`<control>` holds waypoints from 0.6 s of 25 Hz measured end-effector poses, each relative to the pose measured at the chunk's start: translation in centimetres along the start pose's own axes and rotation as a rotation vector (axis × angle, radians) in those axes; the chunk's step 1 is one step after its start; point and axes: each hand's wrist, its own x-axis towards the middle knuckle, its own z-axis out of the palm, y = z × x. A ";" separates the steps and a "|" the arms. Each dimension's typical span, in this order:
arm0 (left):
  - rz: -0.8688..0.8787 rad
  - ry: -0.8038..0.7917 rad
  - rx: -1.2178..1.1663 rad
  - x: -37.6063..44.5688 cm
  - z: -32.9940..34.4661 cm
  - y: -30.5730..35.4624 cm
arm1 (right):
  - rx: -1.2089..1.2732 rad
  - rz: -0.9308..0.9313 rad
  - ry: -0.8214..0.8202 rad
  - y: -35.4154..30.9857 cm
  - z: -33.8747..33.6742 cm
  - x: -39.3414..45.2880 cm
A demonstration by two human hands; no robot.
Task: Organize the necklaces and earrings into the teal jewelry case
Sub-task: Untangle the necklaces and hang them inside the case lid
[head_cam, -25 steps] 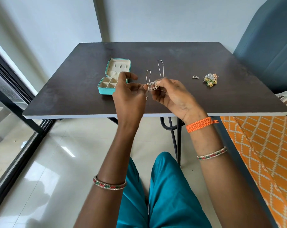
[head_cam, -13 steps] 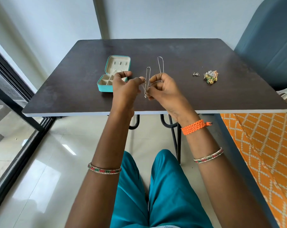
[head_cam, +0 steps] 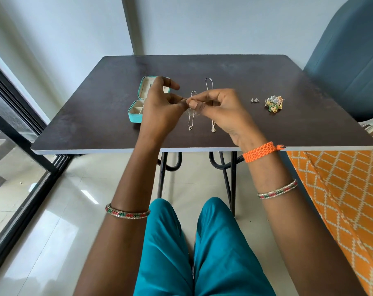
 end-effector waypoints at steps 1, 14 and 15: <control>-0.027 -0.001 -0.042 0.2 -0.1 0.1 | -0.021 -0.030 0.004 -0.2 0.0 0.2; -0.072 -0.092 -0.229 0.3 -0.2 -2.3 | -0.409 -0.062 0.203 -1.3 0.7 2.6; -0.105 -0.063 -0.309 0.6 0.2 -2.9 | -0.378 -0.041 0.226 -1.0 1.1 2.8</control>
